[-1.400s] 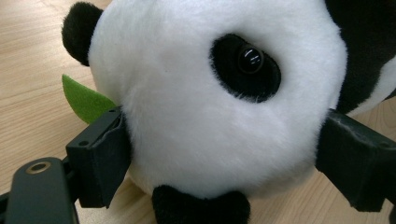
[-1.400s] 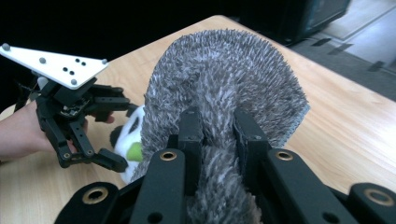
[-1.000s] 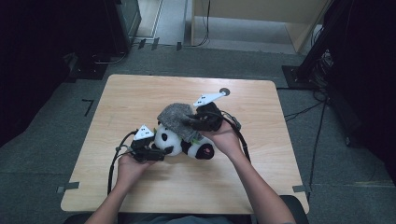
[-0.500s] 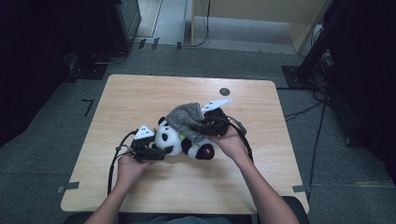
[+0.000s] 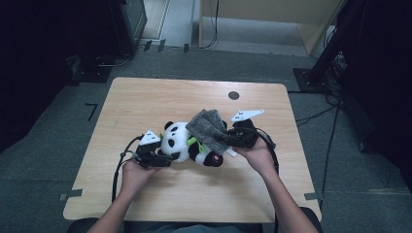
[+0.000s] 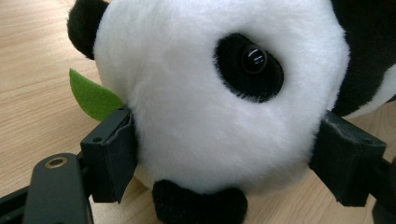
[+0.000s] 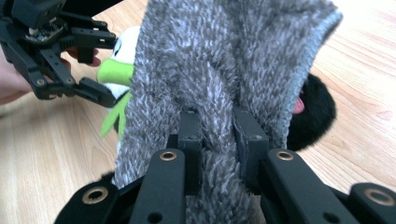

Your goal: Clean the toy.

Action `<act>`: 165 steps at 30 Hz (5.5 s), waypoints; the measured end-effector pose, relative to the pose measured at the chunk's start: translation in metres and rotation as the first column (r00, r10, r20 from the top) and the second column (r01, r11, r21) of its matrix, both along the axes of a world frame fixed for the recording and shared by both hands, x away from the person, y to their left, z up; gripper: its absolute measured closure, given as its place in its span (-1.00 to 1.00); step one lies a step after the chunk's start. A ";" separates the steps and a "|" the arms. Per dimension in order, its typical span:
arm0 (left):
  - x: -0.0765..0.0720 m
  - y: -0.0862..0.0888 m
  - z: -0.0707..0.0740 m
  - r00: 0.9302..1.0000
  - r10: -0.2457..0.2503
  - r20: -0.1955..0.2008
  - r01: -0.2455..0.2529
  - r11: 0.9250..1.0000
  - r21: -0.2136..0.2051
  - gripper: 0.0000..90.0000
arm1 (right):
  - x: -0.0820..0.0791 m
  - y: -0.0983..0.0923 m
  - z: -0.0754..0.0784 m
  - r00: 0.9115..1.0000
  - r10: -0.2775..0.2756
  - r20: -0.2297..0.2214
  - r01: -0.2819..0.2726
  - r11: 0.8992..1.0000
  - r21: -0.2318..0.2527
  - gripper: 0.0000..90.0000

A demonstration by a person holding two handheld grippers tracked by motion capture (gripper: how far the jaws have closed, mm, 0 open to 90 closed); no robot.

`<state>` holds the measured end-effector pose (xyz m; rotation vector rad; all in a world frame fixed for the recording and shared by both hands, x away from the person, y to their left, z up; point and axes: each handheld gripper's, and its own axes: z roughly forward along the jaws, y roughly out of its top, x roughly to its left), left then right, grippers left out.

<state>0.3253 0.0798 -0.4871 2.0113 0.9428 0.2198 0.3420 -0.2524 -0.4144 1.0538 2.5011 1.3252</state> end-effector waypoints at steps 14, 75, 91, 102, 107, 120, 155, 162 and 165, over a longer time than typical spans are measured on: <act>0.002 0.001 0.000 1.000 0.004 -0.020 -0.004 1.000 -0.014 -0.61 | -0.012 -0.023 -0.018 1.000 -0.026 0.002 0.026 0.999 -0.021 0.68; 0.002 0.001 -0.001 1.000 0.008 -0.003 -0.008 1.000 -0.022 -0.61 | 0.027 0.054 0.008 0.998 0.028 0.061 -0.026 0.999 -0.036 0.61; 0.001 0.000 0.000 1.000 0.006 -0.010 -0.006 1.000 -0.009 -0.60 | 0.014 0.029 -0.001 1.000 0.020 0.007 -0.020 1.000 0.000 0.73; 0.001 0.001 0.000 1.000 -0.003 -0.009 0.003 1.000 -0.004 -0.60 | 0.002 0.010 -0.003 1.000 0.027 -0.015 -0.027 1.000 0.001 0.76; 0.001 0.001 0.000 1.000 -0.003 -0.008 0.003 1.000 -0.008 -0.60 | -0.003 0.000 -0.006 0.999 0.017 -0.032 -0.016 1.000 0.004 0.77; 0.001 0.002 -0.001 1.000 -0.011 -0.001 0.011 1.000 -0.009 -0.60 | -0.009 -0.019 -0.019 1.000 0.026 -0.005 -0.026 0.999 -0.028 0.75; 0.005 0.003 -0.001 1.000 -0.012 0.020 0.013 0.999 -0.036 -0.66 | -0.010 -0.055 -0.017 1.000 0.007 0.011 -0.007 0.999 0.049 0.74; 0.004 0.003 -0.002 0.999 -0.009 0.036 0.010 0.999 -0.035 -0.67 | -0.017 -0.037 0.016 0.994 0.000 0.112 -0.010 0.996 0.088 0.74; 0.003 0.002 -0.002 0.999 -0.006 0.040 0.007 0.999 -0.034 -0.67 | -0.015 -0.019 0.032 0.995 -0.001 0.103 -0.006 0.998 0.064 0.75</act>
